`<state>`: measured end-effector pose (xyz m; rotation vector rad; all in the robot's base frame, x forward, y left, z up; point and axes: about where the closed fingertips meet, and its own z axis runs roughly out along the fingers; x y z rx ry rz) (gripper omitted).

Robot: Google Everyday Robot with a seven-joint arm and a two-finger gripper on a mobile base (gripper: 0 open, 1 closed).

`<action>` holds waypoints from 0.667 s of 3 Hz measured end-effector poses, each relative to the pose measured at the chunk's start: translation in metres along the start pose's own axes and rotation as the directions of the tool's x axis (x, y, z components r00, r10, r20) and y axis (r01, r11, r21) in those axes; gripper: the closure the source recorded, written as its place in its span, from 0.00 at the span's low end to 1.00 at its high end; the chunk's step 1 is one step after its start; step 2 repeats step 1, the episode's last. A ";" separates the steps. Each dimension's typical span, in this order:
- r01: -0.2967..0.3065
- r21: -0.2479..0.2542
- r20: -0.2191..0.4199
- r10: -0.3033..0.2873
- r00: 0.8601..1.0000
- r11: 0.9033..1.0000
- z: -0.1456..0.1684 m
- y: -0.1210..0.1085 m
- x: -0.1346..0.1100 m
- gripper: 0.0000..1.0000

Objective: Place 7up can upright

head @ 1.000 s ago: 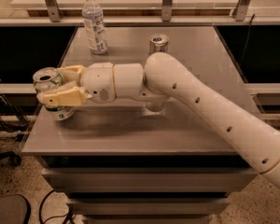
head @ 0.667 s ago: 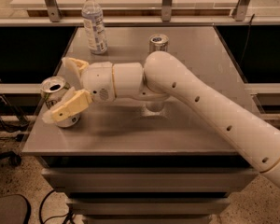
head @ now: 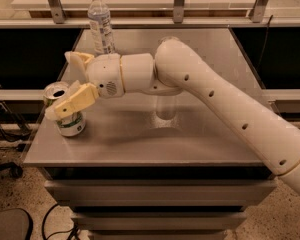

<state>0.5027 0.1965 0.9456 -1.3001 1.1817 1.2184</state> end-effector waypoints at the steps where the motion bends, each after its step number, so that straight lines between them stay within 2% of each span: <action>1: -0.005 -0.002 -0.015 0.005 1.000 1.000 -0.001 -0.006 -0.008 0.00; 2: -0.005 -0.002 -0.015 0.005 1.000 1.000 -0.001 -0.006 -0.008 0.00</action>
Offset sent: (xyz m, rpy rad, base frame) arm 0.0000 0.0000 0.0000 0.0000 0.0000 0.0000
